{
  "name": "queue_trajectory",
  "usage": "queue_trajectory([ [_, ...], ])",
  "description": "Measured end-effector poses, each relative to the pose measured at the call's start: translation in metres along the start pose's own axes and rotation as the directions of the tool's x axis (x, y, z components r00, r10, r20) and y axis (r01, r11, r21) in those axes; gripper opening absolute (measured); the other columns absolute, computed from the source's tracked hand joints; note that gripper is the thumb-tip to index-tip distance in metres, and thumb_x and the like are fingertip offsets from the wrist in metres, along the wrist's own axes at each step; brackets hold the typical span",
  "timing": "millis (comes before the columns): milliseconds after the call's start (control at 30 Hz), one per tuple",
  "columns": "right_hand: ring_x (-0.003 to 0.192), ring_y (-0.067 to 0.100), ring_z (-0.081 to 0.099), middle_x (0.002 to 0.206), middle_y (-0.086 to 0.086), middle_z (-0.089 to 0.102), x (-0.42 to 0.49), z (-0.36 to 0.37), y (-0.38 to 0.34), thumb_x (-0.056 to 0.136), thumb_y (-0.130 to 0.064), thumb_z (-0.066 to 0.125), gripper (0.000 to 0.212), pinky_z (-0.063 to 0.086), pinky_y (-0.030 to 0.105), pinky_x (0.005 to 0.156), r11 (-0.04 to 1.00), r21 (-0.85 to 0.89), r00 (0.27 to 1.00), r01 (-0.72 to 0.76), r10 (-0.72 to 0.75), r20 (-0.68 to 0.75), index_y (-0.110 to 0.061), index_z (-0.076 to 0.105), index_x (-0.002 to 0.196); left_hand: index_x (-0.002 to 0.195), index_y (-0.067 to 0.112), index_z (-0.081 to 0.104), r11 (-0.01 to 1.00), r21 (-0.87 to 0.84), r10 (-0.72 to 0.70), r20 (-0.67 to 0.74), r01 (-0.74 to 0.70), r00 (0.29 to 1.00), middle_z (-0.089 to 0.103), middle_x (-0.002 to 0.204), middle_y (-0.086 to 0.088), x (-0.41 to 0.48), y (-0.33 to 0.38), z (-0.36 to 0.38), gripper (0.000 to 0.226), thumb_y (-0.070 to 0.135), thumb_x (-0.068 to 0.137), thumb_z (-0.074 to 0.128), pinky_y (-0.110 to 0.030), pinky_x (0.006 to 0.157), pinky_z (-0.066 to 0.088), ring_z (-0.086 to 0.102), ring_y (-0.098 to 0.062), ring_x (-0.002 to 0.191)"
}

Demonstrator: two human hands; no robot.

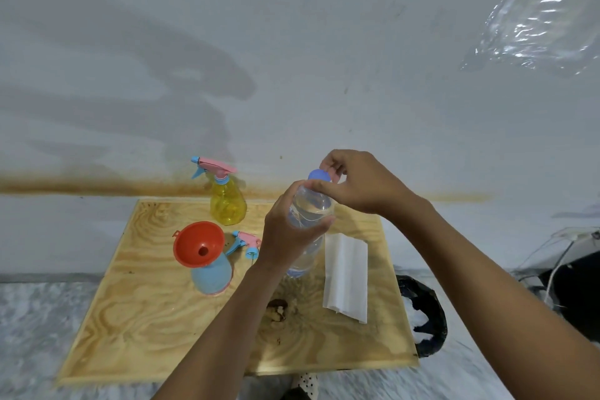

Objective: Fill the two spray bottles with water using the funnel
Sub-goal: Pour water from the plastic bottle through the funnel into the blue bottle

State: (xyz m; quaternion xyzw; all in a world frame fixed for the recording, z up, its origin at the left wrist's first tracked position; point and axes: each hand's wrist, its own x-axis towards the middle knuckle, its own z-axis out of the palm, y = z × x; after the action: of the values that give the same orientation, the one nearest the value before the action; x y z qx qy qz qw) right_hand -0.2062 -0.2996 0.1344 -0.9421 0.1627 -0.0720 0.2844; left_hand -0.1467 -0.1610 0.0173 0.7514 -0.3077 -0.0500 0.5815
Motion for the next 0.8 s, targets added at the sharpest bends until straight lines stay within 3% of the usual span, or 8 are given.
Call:
queue_trajectory([
  [100, 0.090, 0.015, 0.061, 0.097, -0.007, 0.065, 0.001, -0.007, -0.005, 0.088, -0.049, 0.068, 0.033, 0.052, 0.035, 0.082, 0.988, -0.129, 0.995, 0.090, -0.082, 0.065, -0.019, 0.067, 0.102, 0.129, 0.019, 0.057, 1.000, 0.008, 0.010, 0.007, -0.010, 1.000, 0.070, 0.113, 0.004, 0.000, -0.002, 0.001, 0.069, 0.043, 0.071, 0.086, -0.033, 0.086, 0.057, 0.066, -0.010, 0.103],
  [233, 0.111, 0.013, 0.058, 0.123, -0.007, 0.062, 0.007, -0.022, -0.005, 0.096, -0.040, 0.061, 0.037, 0.047, 0.032, 0.095, 0.934, -0.267, 0.946, 0.238, -0.161, 0.282, -0.022, 0.062, 0.128, 0.136, 0.013, 0.053, 1.000, 0.011, 0.028, -0.012, -0.028, 1.000, 0.065, 0.120, 0.005, -0.001, -0.001, 0.002, 0.078, 0.037, 0.071, 0.087, -0.008, 0.086, 0.050, 0.062, -0.006, 0.105],
  [300, 0.113, 0.007, 0.056, 0.127, -0.013, 0.061, 0.009, -0.025, -0.005, 0.093, -0.046, 0.063, 0.043, 0.046, 0.030, 0.096, 0.943, -0.249, 0.944, 0.221, -0.144, 0.296, -0.029, 0.058, 0.133, 0.137, 0.012, 0.054, 0.999, 0.018, 0.038, -0.022, -0.037, 0.999, 0.063, 0.120, 0.008, -0.002, 0.000, 0.001, 0.079, 0.039, 0.071, 0.087, -0.002, 0.086, 0.045, 0.059, -0.004, 0.107],
  [433, 0.089, 0.009, 0.061, 0.103, -0.013, 0.064, 0.011, -0.017, -0.007, 0.082, -0.067, 0.063, 0.047, 0.051, 0.031, 0.075, 0.958, -0.280, 0.984, 0.056, -0.005, 0.178, -0.029, 0.061, 0.110, 0.128, 0.017, 0.058, 0.999, 0.001, 0.046, -0.003, -0.046, 0.999, 0.070, 0.113, 0.004, 0.000, -0.003, 0.001, 0.070, 0.048, 0.070, 0.083, -0.028, 0.086, 0.056, 0.066, -0.008, 0.101],
  [500, 0.084, 0.016, 0.062, 0.096, -0.008, 0.066, 0.010, -0.014, -0.008, 0.087, -0.062, 0.060, 0.042, 0.053, 0.035, 0.074, 0.939, -0.326, 0.981, 0.107, -0.047, 0.187, -0.023, 0.063, 0.104, 0.129, 0.016, 0.058, 0.999, 0.004, 0.054, -0.011, -0.054, 0.998, 0.068, 0.118, 0.007, -0.001, -0.002, 0.002, 0.070, 0.043, 0.070, 0.086, -0.021, 0.088, 0.055, 0.065, -0.006, 0.103],
  [600, 0.094, 0.016, 0.060, 0.106, -0.008, 0.062, 0.011, -0.022, -0.011, 0.096, -0.044, 0.059, 0.031, 0.050, 0.034, 0.080, 0.891, -0.385, 0.949, 0.240, -0.132, 0.286, -0.023, 0.064, 0.117, 0.134, 0.009, 0.056, 0.998, 0.016, 0.061, -0.038, -0.060, 0.997, 0.065, 0.117, 0.006, -0.002, 0.000, 0.002, 0.078, 0.037, 0.069, 0.089, 0.000, 0.084, 0.043, 0.059, -0.002, 0.103],
  [700, 0.103, 0.007, 0.054, 0.126, -0.011, 0.061, 0.015, -0.034, -0.014, 0.097, -0.023, 0.061, 0.033, 0.049, 0.035, 0.093, 0.869, -0.351, 0.895, 0.348, -0.197, 0.400, -0.028, 0.061, 0.130, 0.133, 0.011, 0.056, 0.997, 0.025, 0.075, -0.038, -0.075, 0.996, 0.065, 0.113, 0.007, -0.002, 0.000, 0.002, 0.076, 0.038, 0.068, 0.088, -0.001, 0.081, 0.045, 0.060, -0.001, 0.097],
  [800, 0.112, 0.006, 0.054, 0.134, -0.015, 0.056, 0.016, -0.038, -0.017, 0.096, -0.031, 0.062, 0.044, 0.047, 0.033, 0.099, 0.875, -0.376, 0.892, 0.305, -0.124, 0.434, -0.035, 0.052, 0.139, 0.133, 0.013, 0.056, 0.997, 0.022, 0.080, -0.030, -0.079, 0.996, 0.067, 0.112, 0.006, -0.001, -0.002, 0.002, 0.075, 0.037, 0.069, 0.088, -0.009, 0.081, 0.052, 0.061, -0.003, 0.096],
])
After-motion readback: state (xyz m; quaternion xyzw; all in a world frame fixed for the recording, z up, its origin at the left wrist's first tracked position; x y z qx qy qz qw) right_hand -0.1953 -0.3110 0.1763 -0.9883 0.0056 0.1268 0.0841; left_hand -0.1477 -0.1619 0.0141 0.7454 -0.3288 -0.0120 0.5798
